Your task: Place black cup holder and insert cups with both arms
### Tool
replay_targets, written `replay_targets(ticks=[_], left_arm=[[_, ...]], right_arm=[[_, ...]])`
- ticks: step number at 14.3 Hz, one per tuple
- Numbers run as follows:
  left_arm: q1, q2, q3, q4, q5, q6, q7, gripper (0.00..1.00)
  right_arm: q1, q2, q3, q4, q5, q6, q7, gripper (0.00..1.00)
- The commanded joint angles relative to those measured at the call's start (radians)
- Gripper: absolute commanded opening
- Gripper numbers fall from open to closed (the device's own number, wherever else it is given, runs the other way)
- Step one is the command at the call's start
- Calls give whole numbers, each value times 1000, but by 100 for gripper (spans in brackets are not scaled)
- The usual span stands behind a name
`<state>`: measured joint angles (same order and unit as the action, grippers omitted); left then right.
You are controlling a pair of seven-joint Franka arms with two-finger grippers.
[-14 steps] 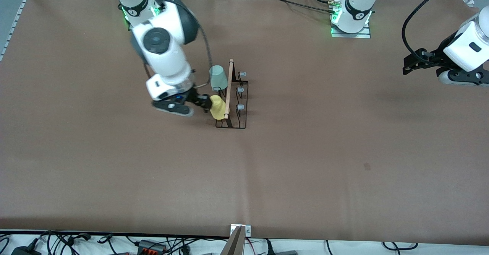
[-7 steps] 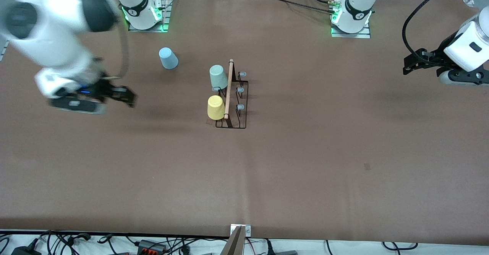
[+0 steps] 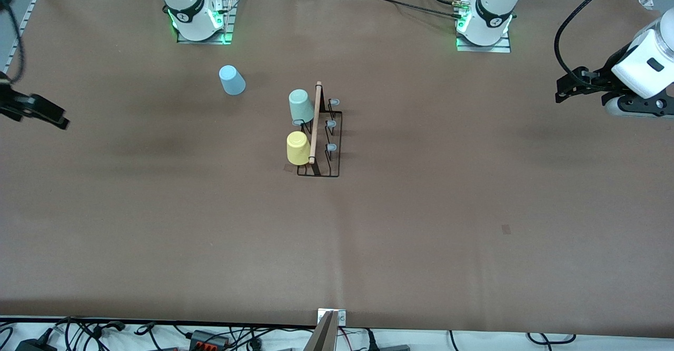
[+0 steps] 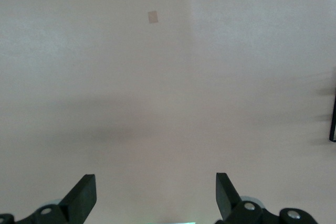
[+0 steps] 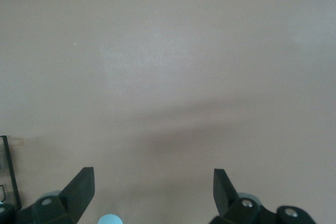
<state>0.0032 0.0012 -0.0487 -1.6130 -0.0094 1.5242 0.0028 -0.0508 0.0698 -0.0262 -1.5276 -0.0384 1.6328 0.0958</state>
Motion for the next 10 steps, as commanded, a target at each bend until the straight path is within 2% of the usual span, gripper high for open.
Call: replay_targets(ticks=[1,6,10], left_arm=[[6,0,-10,18,-11,-13,-7,100],[6,0,-10,18,-12,-13,-7,100],[6,0,-8,18,-12,-13,-7,100]], right_arm=[[-9,10,12,60,22,-94,-11,100],[-8,12,22,1,40,-59,-56,100],[9,8,25,7,35,-59,-68,100]])
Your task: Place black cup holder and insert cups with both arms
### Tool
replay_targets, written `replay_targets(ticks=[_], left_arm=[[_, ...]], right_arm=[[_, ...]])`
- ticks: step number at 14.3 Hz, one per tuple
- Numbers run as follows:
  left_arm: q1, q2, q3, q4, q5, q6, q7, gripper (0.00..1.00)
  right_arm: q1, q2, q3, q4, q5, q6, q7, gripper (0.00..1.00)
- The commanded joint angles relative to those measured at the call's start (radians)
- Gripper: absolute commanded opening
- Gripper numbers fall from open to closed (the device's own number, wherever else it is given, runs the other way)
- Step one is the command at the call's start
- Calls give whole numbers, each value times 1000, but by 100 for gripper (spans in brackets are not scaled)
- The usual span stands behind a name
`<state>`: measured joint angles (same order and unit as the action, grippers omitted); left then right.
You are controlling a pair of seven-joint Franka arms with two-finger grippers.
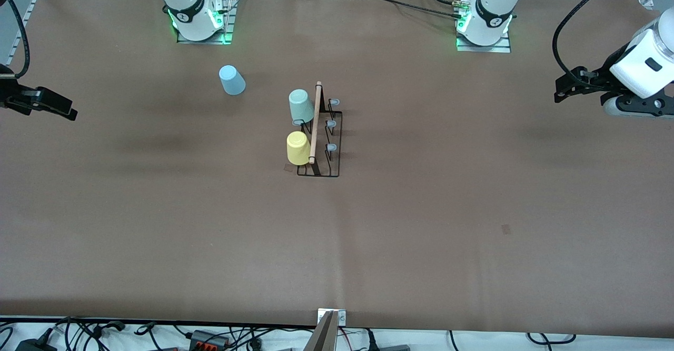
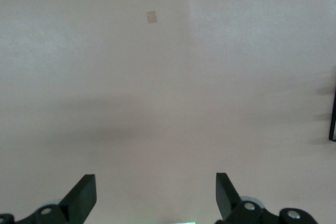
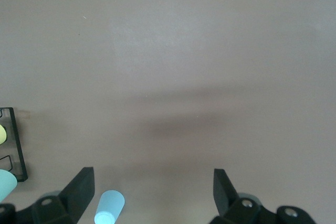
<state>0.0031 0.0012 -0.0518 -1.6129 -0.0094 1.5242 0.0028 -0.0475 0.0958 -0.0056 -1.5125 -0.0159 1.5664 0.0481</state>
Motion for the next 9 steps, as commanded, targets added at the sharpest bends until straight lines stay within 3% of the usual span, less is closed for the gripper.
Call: replay_targets(ticks=[1,9], left_arm=[[6,0,-5,18,-12,-13,-7,100],[6,-1,-5,19,-12,-13,-7,100]], right_arm=[[12,-16,4,-8,10,10,-11,100],[3,-15,15,-9,13,20,-5,100]])
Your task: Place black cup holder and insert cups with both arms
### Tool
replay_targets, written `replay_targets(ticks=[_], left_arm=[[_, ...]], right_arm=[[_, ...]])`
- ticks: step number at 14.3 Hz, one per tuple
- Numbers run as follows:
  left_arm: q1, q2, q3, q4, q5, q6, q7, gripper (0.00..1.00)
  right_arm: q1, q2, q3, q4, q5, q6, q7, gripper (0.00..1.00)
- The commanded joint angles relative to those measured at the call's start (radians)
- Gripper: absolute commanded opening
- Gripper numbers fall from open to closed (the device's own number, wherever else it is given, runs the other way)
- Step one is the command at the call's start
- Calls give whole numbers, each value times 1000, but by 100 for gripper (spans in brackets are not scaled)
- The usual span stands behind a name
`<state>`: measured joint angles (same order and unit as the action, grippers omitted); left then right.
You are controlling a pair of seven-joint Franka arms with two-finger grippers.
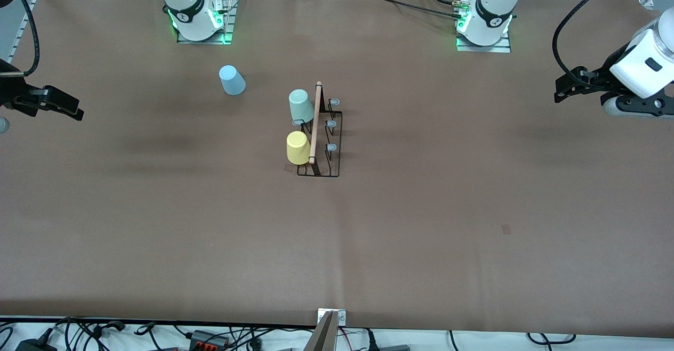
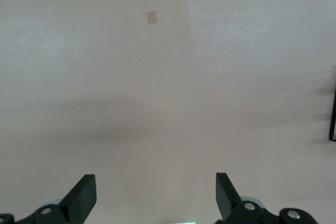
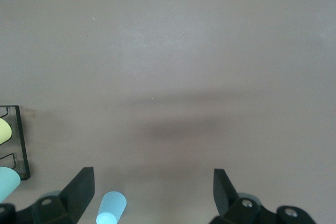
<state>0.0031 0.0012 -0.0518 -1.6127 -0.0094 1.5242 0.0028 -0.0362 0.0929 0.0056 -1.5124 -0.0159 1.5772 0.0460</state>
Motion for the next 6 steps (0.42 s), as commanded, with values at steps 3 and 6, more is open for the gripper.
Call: replay_targets(ticks=[3,6], left_arm=[[6,-1,-5,19,-12,-15,-7,100],[6,-3,-5,19,-12,-16,-7,100]], right_arm=[[-8,-12,5,-12,17,15,-3,100],[-8,-12,5,-14,17,14,-3,100]])
